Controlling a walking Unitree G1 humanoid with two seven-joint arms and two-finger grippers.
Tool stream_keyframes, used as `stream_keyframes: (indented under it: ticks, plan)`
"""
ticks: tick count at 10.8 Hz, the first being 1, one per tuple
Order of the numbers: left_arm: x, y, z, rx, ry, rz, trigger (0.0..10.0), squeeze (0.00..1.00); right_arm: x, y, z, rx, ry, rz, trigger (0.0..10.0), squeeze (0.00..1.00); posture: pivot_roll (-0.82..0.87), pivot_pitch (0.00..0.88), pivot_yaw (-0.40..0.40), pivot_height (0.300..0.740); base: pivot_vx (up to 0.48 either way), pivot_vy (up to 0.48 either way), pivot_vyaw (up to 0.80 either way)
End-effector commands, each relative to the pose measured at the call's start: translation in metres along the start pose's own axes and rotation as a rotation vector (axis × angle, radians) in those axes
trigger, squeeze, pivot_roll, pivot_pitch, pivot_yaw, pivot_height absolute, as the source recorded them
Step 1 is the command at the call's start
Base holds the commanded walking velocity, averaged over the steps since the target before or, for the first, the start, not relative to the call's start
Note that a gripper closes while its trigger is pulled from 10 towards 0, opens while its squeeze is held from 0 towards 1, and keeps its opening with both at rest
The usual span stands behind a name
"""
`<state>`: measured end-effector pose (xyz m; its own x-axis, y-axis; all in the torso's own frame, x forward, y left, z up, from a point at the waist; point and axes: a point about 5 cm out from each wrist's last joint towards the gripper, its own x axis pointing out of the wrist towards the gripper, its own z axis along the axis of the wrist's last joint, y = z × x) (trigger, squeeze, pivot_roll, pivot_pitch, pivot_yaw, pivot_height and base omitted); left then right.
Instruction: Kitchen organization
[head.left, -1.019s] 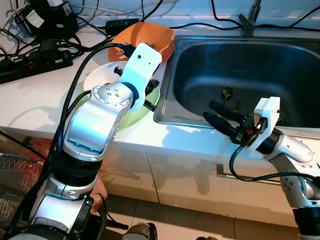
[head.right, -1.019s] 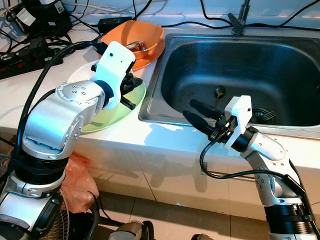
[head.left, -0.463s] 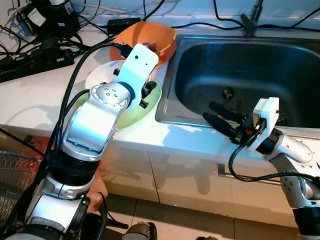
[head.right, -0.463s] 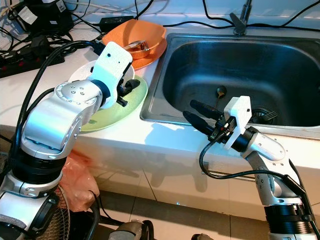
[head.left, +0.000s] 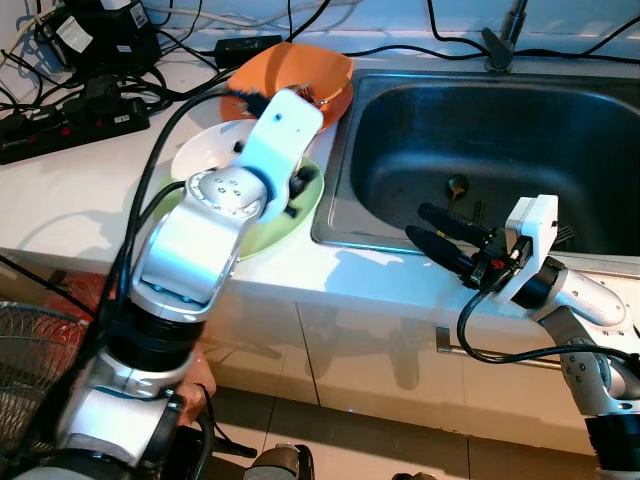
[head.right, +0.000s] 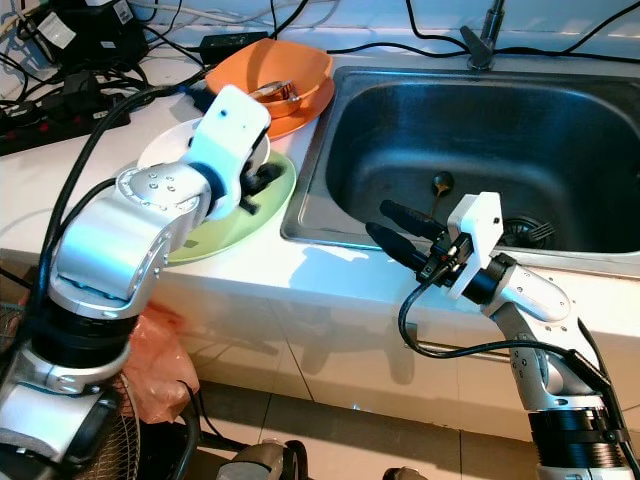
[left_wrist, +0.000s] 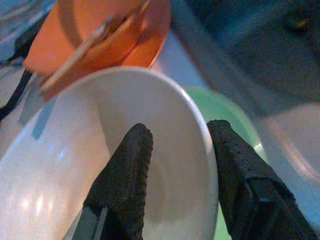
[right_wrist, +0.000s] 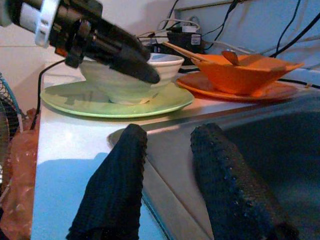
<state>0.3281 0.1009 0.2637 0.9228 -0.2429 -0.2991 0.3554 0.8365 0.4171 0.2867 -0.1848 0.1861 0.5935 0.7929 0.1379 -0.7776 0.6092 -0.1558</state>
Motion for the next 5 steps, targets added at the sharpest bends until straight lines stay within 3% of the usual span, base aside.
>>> stream_keyframes:
  ticks: [1,5]
  plan:
    - [0.0011,0.0023,-0.0067,-0.003,0.034,0.025,10.0,0.0,0.0032,0.0017,0.0,-0.001,-0.003,0.026,10.0,0.0,0.09,0.126,0.097,0.74,0.0,0.0,0.0]
    - [0.0028,0.0016,-0.0067,-0.019,0.056,0.022,9.9,0.0,0.0045,0.0037,-0.0018,0.001,0.002,0.034,10.0,0.0,0.1,0.128,0.1,0.74,0.0,0.0,0.0]
